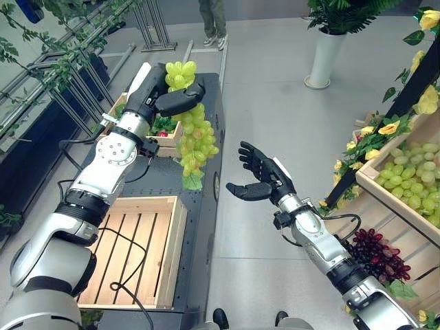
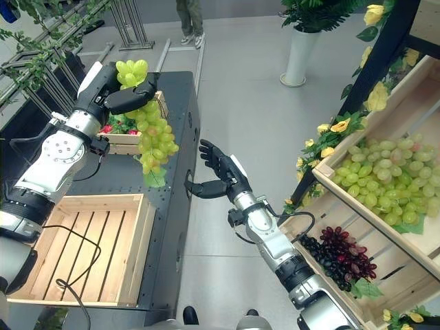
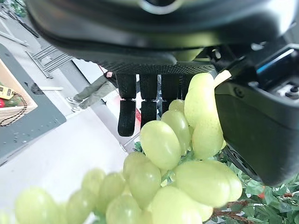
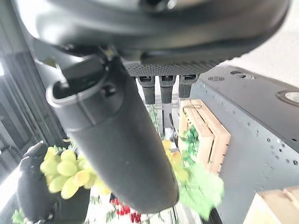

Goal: Pick up the fruits from the basket on one side to the basket on the other side

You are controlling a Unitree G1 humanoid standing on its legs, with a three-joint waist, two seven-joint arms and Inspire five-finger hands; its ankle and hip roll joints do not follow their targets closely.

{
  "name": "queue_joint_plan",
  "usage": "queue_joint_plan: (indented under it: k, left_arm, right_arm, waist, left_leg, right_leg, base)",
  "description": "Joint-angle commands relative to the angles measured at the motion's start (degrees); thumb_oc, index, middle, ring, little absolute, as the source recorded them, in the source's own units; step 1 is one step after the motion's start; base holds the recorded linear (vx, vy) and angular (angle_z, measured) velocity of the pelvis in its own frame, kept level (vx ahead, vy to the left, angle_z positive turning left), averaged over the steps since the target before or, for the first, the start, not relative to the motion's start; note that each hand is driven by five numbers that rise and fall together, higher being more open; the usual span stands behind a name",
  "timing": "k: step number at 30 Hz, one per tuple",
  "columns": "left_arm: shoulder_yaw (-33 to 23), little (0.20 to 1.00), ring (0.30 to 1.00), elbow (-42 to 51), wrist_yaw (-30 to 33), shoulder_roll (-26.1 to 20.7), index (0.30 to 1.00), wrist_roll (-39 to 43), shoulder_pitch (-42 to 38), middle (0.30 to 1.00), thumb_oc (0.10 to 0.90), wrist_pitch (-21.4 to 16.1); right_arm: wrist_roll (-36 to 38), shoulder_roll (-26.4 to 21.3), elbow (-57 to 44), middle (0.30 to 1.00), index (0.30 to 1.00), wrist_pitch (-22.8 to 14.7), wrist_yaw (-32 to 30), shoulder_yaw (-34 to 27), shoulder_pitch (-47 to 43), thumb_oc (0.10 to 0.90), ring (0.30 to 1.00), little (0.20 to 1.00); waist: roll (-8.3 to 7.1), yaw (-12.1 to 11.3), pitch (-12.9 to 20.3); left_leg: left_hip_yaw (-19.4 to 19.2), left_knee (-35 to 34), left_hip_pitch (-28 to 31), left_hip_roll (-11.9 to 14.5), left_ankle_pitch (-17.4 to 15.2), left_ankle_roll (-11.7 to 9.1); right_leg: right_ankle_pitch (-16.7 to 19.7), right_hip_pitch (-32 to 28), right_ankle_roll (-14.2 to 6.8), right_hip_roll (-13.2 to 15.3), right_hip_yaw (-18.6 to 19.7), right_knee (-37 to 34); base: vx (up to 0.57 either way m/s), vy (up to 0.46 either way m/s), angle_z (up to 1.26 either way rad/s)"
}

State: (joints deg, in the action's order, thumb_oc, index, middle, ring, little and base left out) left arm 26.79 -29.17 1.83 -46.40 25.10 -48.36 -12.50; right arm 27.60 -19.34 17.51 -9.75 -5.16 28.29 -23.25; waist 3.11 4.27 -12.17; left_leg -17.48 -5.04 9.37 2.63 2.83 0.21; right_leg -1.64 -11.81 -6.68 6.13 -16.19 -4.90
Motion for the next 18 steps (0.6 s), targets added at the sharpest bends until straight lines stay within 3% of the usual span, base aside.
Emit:
queue_joint_plan:
  k: [1, 18]
  left_arm:
    - [0.7, 0.300, 0.300, -3.8, 1.6, 0.6, 0.300, 4.2, -15.6, 0.300, 0.400, -3.0]
    - [7.2, 0.300, 0.300, -3.1, -2.3, 5.6, 0.300, 5.9, -21.8, 0.300, 0.400, -1.1]
  right_arm:
    - [4.1, 2.5, -2.4, 0.900, 0.900, -3.7, -4.5, 0.5, -8.2, 0.800, 0.900, 0.900]
    - [10.9, 6.6, -0.1, 0.900, 0.900, -1.3, -6.8, 2.5, -18.8, 0.800, 0.900, 0.900]
  waist:
    - [2.02, -0.5, 8.8]
    - [1.88, -1.5, 9.4]
  left_leg:
    - [1.4, 0.1, 1.0, 0.4, -6.5, -3.1]
    - [2.3, 0.2, 0.8, 0.7, -6.2, -3.2]
  right_leg:
    - [-3.4, 2.4, 1.7, 0.3, -0.7, 3.0]
    - [-2.9, 2.2, 1.8, 0.2, -0.7, 2.4]
  base:
    - [0.00, 0.000, 0.00]
    - [0.00, -0.004, 0.00]
